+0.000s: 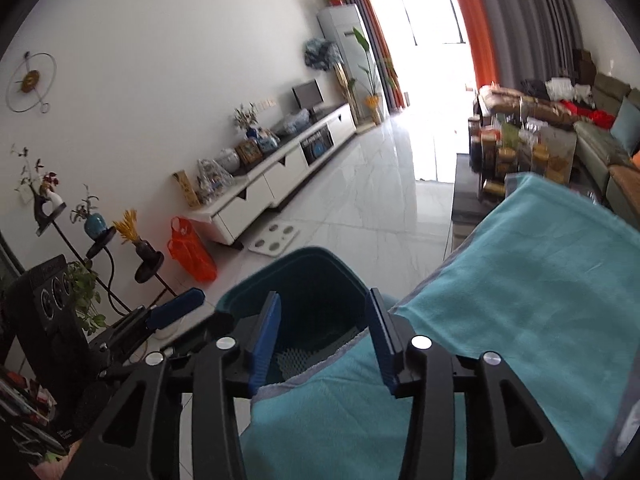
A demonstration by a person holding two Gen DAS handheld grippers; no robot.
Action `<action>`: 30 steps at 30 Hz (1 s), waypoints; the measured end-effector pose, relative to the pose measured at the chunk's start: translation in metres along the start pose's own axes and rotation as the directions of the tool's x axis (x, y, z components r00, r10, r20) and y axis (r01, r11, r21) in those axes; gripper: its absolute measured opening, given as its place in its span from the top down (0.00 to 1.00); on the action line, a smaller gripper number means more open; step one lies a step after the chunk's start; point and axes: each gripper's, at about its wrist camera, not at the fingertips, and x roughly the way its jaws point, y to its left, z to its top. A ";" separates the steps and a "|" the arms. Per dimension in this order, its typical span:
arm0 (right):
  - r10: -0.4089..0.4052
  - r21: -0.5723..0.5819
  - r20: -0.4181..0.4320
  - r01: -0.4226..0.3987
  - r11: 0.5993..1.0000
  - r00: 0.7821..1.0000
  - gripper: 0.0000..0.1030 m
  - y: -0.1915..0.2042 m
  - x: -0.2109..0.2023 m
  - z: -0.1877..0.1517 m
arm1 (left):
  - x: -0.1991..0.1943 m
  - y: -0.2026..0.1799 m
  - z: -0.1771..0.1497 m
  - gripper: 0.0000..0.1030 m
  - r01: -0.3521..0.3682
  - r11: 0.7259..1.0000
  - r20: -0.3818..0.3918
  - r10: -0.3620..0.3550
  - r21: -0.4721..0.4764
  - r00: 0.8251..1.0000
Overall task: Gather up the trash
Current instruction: 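Grasp the gold foil wrapper with the left gripper while the right gripper grasps the white paper cup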
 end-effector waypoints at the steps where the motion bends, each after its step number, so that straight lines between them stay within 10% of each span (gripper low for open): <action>1: -0.001 -0.010 0.026 0.001 1.000 1.000 0.55 -0.001 -0.017 -0.002 | -0.008 -0.014 -0.001 0.33 0.043 0.999 0.014 -0.043 0.018 0.999; 7: -0.057 -0.029 0.140 0.061 0.998 0.989 0.51 -0.029 -0.098 -0.018 | -0.027 -0.090 -0.018 0.32 0.276 0.954 -0.023 -0.275 0.120 0.961; 18: -0.316 0.157 0.143 0.294 0.943 0.938 0.51 -0.121 -0.192 -0.080 | -0.010 -0.220 -0.078 0.32 0.623 0.754 -0.297 -0.558 0.208 0.775; 25: -0.360 0.226 0.044 0.342 0.912 0.932 0.51 -0.151 -0.184 -0.113 | 0.012 -0.257 -0.111 0.39 0.641 0.746 -0.424 -0.528 0.184 0.736; 30: -0.355 0.192 0.011 0.346 0.918 0.935 0.51 -0.157 -0.170 -0.127 | 0.025 -0.257 -0.113 0.55 0.630 0.756 -0.427 -0.517 0.179 0.742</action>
